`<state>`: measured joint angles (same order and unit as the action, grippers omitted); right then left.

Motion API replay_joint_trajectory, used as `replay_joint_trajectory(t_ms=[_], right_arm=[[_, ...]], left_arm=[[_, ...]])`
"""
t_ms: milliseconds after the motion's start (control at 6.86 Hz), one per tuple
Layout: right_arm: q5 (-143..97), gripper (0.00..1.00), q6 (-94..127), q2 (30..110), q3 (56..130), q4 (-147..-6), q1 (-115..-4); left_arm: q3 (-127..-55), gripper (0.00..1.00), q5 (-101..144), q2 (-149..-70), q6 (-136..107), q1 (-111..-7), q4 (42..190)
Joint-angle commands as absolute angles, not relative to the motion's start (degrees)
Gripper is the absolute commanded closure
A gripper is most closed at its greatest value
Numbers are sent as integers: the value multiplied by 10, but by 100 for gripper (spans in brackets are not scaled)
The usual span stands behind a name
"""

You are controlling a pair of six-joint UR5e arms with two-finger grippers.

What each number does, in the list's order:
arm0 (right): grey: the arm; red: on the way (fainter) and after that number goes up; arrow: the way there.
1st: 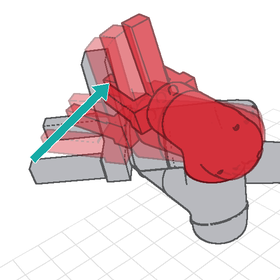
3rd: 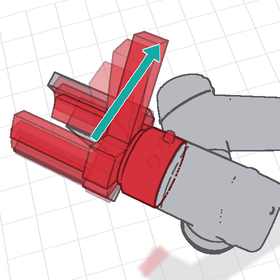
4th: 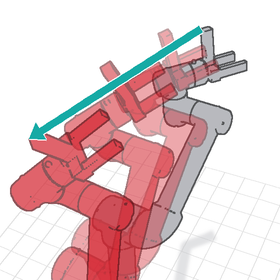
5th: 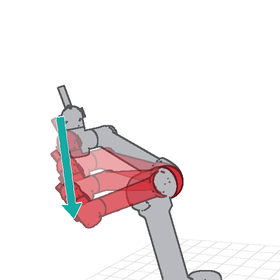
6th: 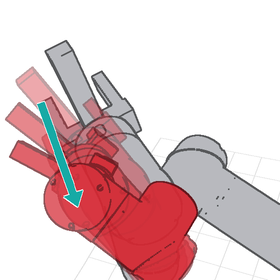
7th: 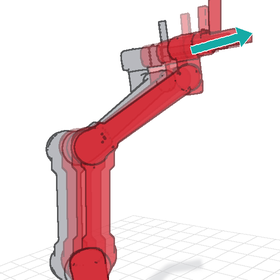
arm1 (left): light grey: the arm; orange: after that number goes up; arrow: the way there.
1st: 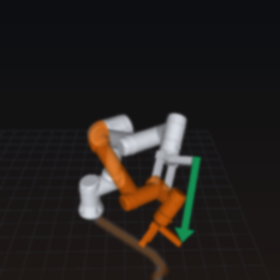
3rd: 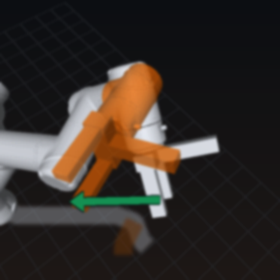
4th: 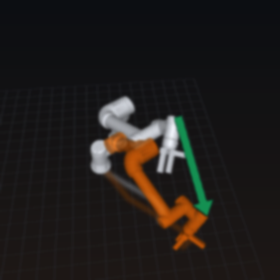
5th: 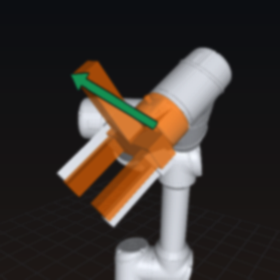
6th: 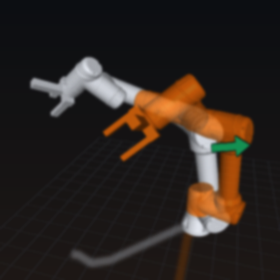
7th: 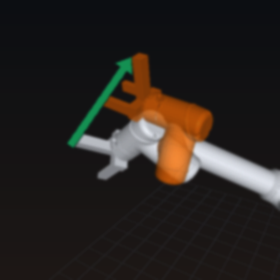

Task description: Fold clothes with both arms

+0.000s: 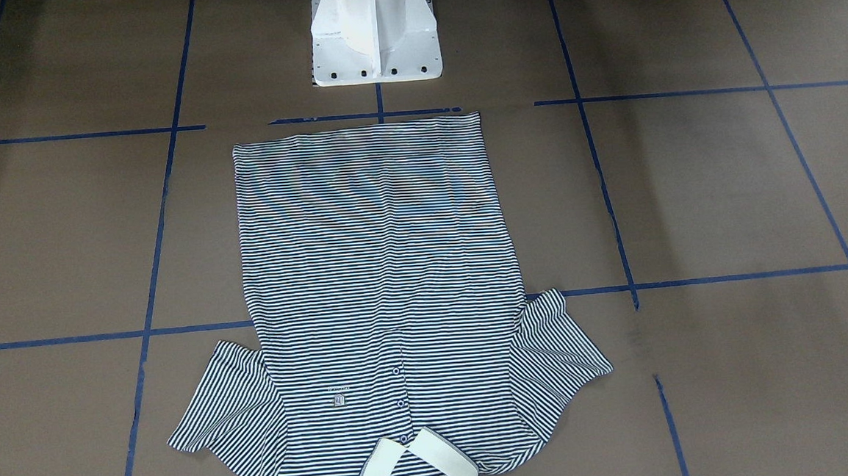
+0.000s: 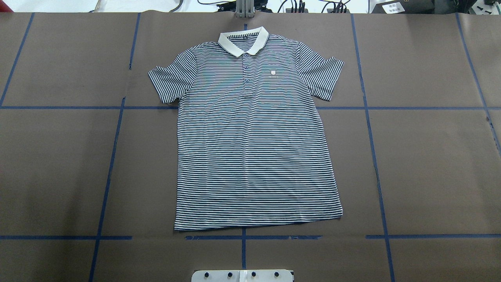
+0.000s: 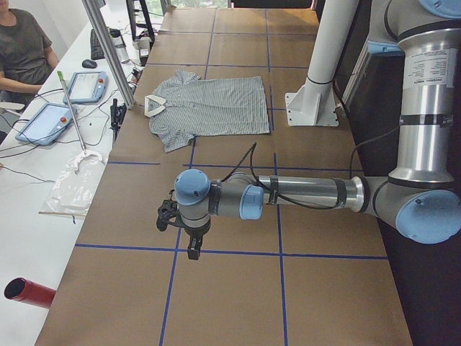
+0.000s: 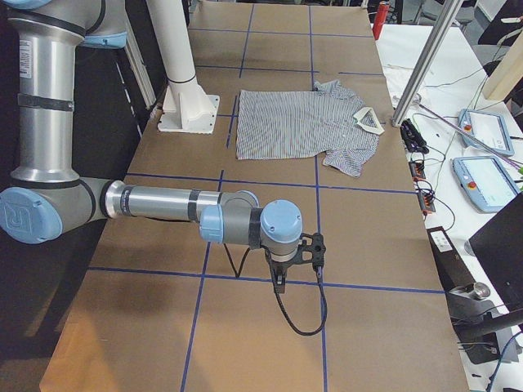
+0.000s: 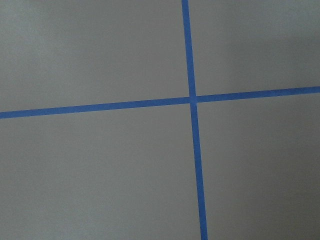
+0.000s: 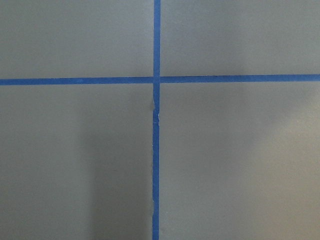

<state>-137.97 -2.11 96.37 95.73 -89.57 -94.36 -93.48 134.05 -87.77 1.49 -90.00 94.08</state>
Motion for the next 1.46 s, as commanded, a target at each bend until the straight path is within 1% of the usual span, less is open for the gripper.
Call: replay_joint_trajectory(t_ms=[0,146,291,437,583,729,874,1166,1311], right_arm=[[-1381,0,-20,959,960,-896,-947],[-1383,0,-21,949,960,-889,-945],[-1387,0,-19,921,968,-885,-930],[-1426,0,-5,912,952,-883,-918],[-1445,0,-2,898,946,-839,-888],[-1445,0,34,856,916,-801,-857],[-1446,0,78,773,852,-796,-805],[-1434,0,103,629,717,-768,-746],[-1404,0,161,602,692,-713,-724]], left_arm=[[-938,0,1339,-878,15,-900,941],[-955,0,1339,-880,12,-899,941],[-968,0,1332,-906,8,-897,937],[-970,0,1339,-947,8,-896,936],[-962,0,1339,-957,10,-892,950],[-962,0,1339,-956,6,-879,1017],[-965,0,1336,-959,-41,-858,1035],[-955,0,1335,-975,-76,-854,1037],[-955,0,1339,-983,-76,-852,1034]])
